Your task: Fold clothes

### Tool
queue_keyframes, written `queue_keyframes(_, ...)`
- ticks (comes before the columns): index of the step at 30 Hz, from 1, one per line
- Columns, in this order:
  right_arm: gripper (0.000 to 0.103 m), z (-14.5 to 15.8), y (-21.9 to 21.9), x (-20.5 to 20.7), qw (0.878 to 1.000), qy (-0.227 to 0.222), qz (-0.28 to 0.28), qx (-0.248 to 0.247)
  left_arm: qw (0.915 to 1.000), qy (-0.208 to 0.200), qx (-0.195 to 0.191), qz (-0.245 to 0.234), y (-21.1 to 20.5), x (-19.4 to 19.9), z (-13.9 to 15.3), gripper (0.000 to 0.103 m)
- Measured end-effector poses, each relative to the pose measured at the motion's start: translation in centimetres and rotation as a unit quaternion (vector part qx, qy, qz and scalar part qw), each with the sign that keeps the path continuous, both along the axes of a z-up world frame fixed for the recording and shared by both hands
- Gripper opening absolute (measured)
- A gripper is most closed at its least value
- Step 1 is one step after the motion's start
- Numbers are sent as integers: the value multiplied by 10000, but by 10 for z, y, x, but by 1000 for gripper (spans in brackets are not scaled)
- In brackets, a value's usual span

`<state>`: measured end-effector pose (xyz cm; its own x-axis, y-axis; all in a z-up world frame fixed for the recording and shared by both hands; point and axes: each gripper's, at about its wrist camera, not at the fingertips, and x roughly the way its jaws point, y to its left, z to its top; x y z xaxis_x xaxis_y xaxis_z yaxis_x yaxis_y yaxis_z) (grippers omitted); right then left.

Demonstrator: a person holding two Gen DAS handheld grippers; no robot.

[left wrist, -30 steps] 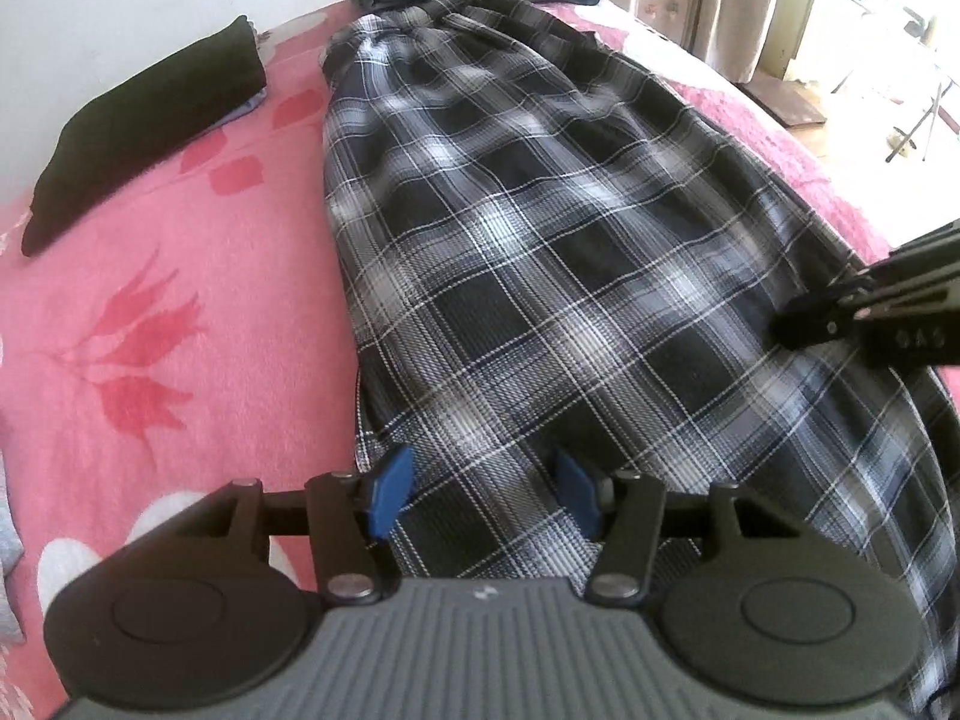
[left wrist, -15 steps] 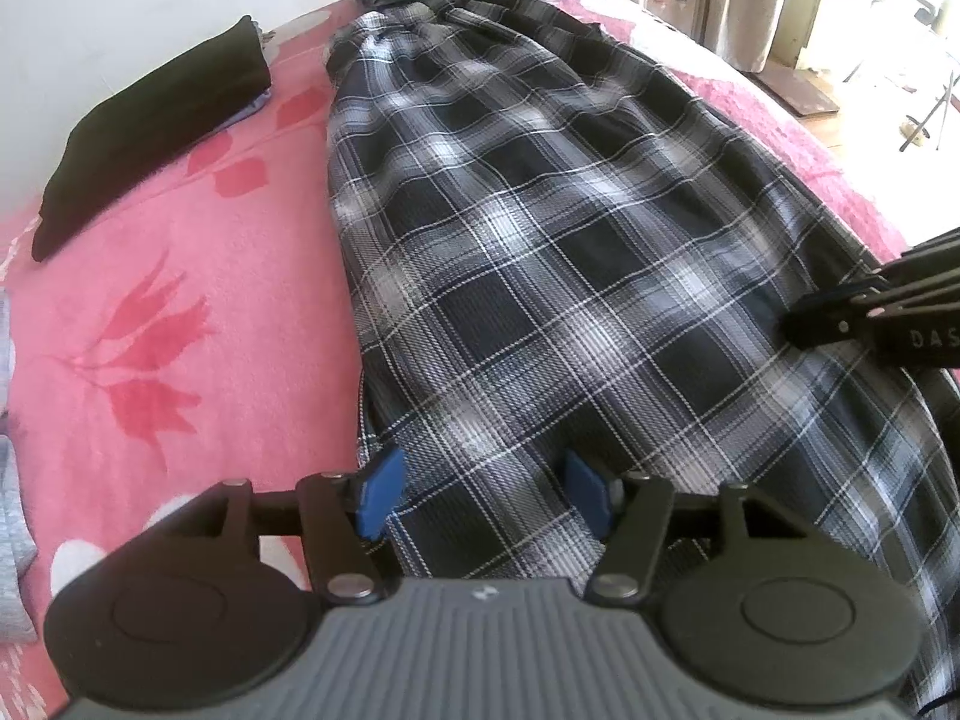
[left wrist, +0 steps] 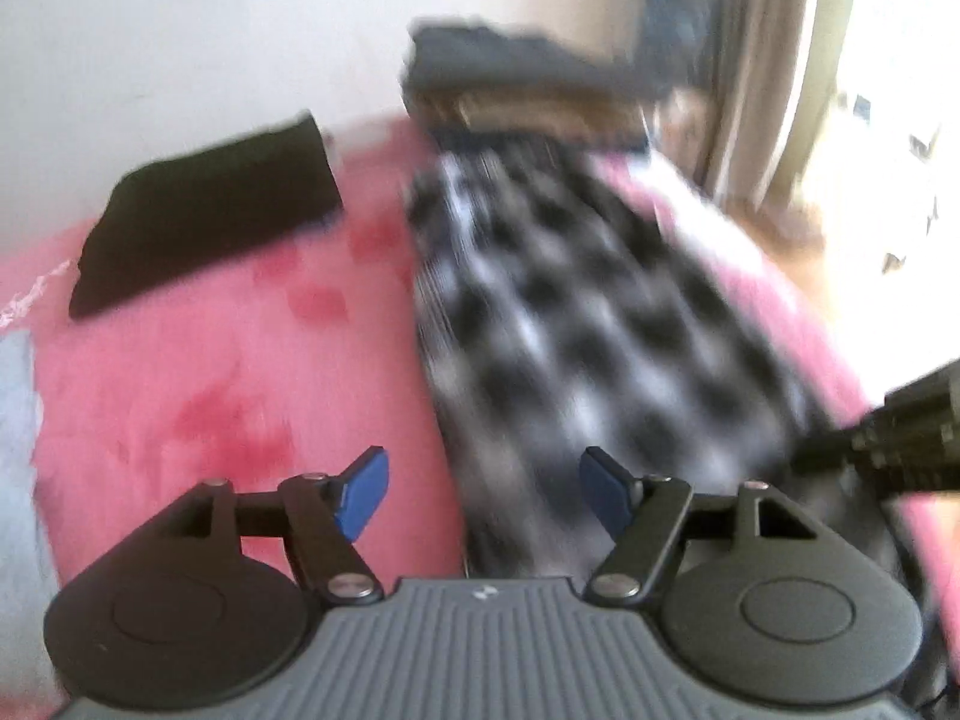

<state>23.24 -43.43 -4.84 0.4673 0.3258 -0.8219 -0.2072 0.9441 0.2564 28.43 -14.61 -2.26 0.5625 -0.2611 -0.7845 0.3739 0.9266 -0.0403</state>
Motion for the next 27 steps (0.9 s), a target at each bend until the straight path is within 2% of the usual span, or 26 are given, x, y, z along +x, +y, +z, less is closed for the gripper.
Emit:
queue_keyframes(3,11,22,-8,16,9992,-355,148,147,9973,-75,-719,123,11,43,6,75)
queue_keyframes(6,27,34,-24,67,9955,-795,-30,510,9935,-19,-1124,194,11,93,-6,75)
queue_keyframes(8,32,33,-33,105,9927,-960,-170,715,9913,89,-1280,309,9,125,-18,74)
queue_keyframes(10,43,26,-42,141,9897,-867,-295,1097,9869,278,-1527,437,12,149,-30,74)
queue_keyframes(13,56,15,-54,194,9822,-724,-482,1666,9761,623,-1982,635,20,178,-49,74)
queue_keyframes(16,62,4,-61,235,9761,-499,-581,2031,9633,983,-2371,789,25,204,-69,74)
queue_keyframes(19,65,-14,-57,262,9747,-46,-437,2191,9548,1330,-2552,747,21,221,-89,74)
queue_keyframes(22,65,-27,-50,278,9767,267,-281,2110,9529,1266,-2652,749,18,227,-94,74)
queue_keyframes(25,66,-37,-47,285,9729,399,-239,2265,9509,1199,-2751,752,15,234,-98,74)
queue_keyframes(27,66,-44,-46,291,9694,513,-241,2389,9449,1281,-2887,867,16,243,-101,74)
